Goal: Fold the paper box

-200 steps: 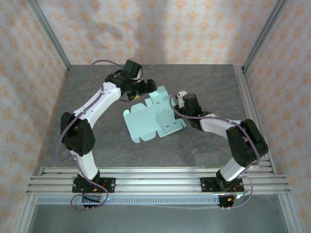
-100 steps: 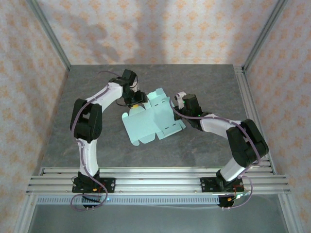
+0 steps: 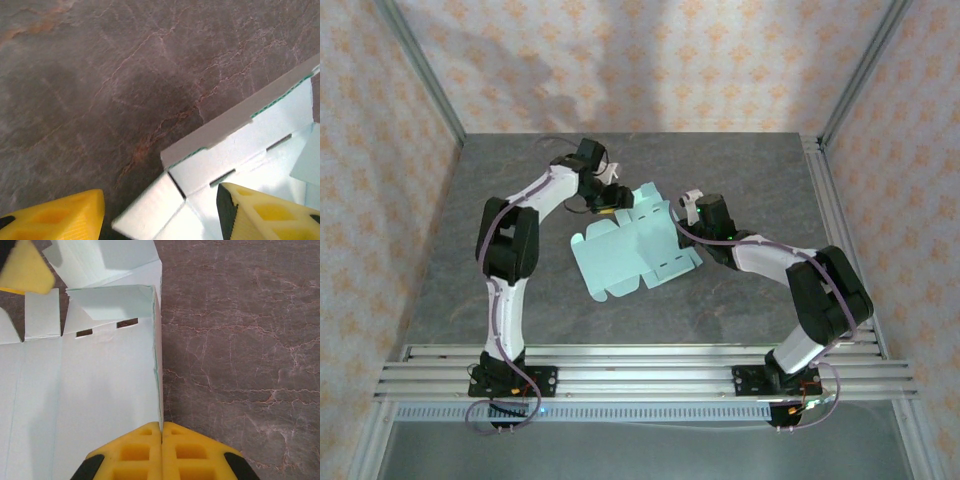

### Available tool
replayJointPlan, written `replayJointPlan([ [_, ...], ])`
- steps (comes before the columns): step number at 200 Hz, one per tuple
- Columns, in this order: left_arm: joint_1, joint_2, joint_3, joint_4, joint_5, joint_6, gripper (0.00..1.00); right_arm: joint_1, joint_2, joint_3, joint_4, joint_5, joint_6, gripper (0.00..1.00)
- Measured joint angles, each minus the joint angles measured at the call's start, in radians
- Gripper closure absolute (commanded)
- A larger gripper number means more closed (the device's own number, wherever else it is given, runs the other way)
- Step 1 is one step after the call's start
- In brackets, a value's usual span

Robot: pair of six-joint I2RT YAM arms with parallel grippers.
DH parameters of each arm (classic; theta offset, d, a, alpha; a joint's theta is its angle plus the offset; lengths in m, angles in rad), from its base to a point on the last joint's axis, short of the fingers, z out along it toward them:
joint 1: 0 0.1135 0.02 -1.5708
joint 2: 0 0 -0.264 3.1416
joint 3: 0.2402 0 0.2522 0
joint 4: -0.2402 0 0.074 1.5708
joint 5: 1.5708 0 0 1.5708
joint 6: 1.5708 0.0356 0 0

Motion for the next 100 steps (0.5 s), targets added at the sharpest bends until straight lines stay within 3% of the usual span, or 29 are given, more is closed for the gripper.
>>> replayJointPlan([
  [38, 0.000, 0.045, 0.021, -0.014, 0.061, 0.040, 0.46, 0.000, 0.000, 0.000, 0.000, 0.000, 0.000, 1.00],
  [100, -0.022, -0.006, -0.029, -0.010, 0.085, 0.044, 0.46, 0.000, 0.000, 0.000, 0.000, 0.000, 0.005, 1.00],
])
